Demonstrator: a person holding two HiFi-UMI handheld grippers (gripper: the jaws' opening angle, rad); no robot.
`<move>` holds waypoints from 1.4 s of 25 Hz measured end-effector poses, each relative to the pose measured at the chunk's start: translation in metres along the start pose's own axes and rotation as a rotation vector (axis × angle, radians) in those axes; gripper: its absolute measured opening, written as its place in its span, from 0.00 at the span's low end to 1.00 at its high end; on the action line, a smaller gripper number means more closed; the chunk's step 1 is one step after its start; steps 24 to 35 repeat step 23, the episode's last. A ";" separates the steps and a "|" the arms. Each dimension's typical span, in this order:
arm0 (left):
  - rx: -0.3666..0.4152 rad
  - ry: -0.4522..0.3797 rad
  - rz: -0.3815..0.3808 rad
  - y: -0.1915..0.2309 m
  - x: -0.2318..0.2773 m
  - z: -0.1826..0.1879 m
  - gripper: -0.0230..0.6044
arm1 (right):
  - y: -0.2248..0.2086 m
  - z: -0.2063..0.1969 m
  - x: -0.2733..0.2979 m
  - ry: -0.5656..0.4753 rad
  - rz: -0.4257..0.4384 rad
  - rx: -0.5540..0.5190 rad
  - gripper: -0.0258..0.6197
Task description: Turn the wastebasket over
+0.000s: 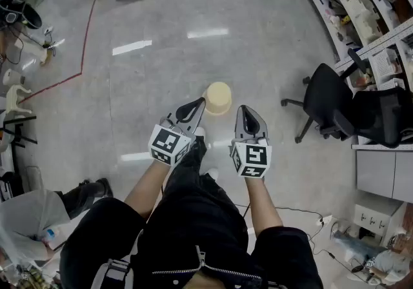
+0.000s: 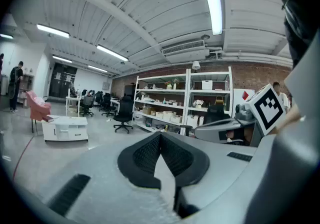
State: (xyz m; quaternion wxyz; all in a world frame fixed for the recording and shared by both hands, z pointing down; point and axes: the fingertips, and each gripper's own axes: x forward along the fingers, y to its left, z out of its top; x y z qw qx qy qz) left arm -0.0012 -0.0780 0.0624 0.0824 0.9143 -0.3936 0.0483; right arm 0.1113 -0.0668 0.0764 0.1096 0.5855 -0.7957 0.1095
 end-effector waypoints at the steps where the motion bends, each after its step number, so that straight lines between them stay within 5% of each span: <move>1: 0.015 -0.001 0.002 -0.008 -0.006 0.001 0.04 | 0.002 0.003 -0.010 -0.010 0.001 -0.004 0.05; 14: 0.074 -0.002 -0.016 -0.094 -0.042 0.006 0.04 | 0.004 -0.001 -0.107 -0.080 0.000 0.001 0.05; 35: 0.068 -0.016 -0.007 -0.096 -0.061 0.010 0.04 | 0.020 -0.001 -0.123 -0.086 0.002 -0.008 0.05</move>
